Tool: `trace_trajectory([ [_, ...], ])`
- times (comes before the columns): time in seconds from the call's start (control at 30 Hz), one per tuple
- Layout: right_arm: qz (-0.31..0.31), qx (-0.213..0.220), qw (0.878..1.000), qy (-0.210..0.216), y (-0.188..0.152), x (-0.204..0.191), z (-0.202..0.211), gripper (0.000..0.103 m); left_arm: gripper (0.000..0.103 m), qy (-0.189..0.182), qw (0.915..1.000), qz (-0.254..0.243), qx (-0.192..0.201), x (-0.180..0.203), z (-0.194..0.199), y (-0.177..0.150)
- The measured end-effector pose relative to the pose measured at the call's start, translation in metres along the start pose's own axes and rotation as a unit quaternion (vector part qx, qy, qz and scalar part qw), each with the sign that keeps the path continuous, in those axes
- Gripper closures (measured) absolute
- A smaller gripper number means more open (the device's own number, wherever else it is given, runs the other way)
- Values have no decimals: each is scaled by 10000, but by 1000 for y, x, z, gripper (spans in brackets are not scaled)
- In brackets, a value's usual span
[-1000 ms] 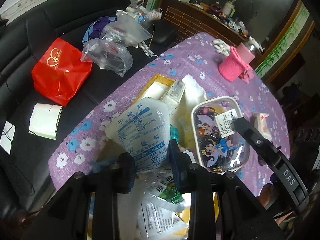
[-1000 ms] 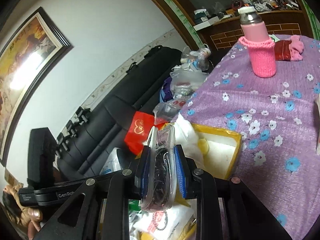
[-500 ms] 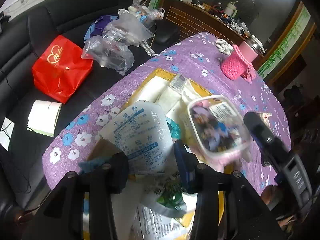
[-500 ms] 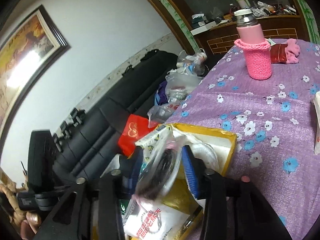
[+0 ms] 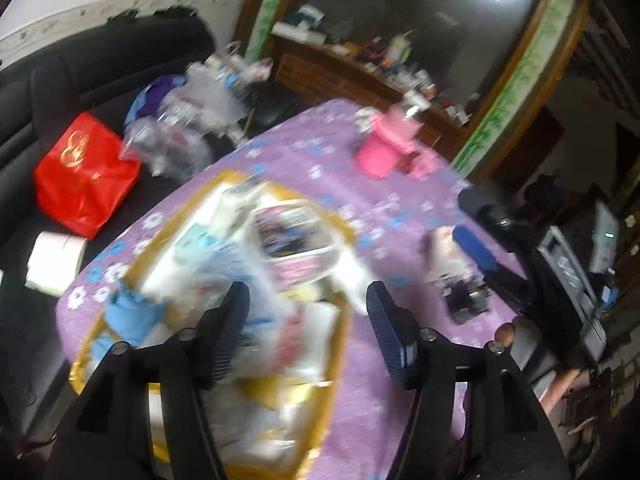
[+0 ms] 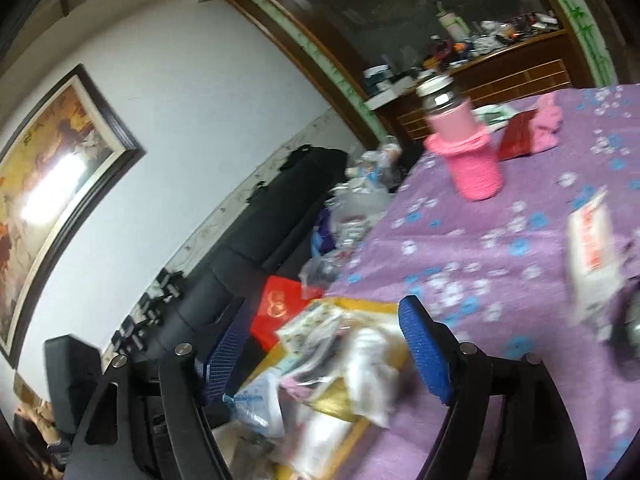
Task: Organize soft objects
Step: 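Grasp the small white red-lettered bag beside the black motor with the right tool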
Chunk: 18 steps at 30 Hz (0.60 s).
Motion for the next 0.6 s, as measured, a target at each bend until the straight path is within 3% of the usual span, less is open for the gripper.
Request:
trace_trajectory([
  [0.1,-209,-84,9995,-235,15,27,29,25,42,103,9998,-172,27,12,-1,-1],
  [0.3,-327,-233,9918,-1213,46,81,75,25,42,-179,9996,-99,-209,19,-12,-9],
  [0.53,-979,-1108,9724,-1805,75,148,54,26,42,-673,9968,-166,-401,31,-22,-20],
  [0.6,-958,-1449,9638,-2021,82,154,34,31,42,-805,9955,-141,-479,31,-24,-23],
])
Point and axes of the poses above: each gripper's, at about its wrist camera, not at the fingertips, and z roughly against the way its jaws point, x to its right, y to its top, the point moved 3 cm from there along -z, roughly the way its jaws point, and after that the axes turned 6 degrees about z, right-handed, at the moved point
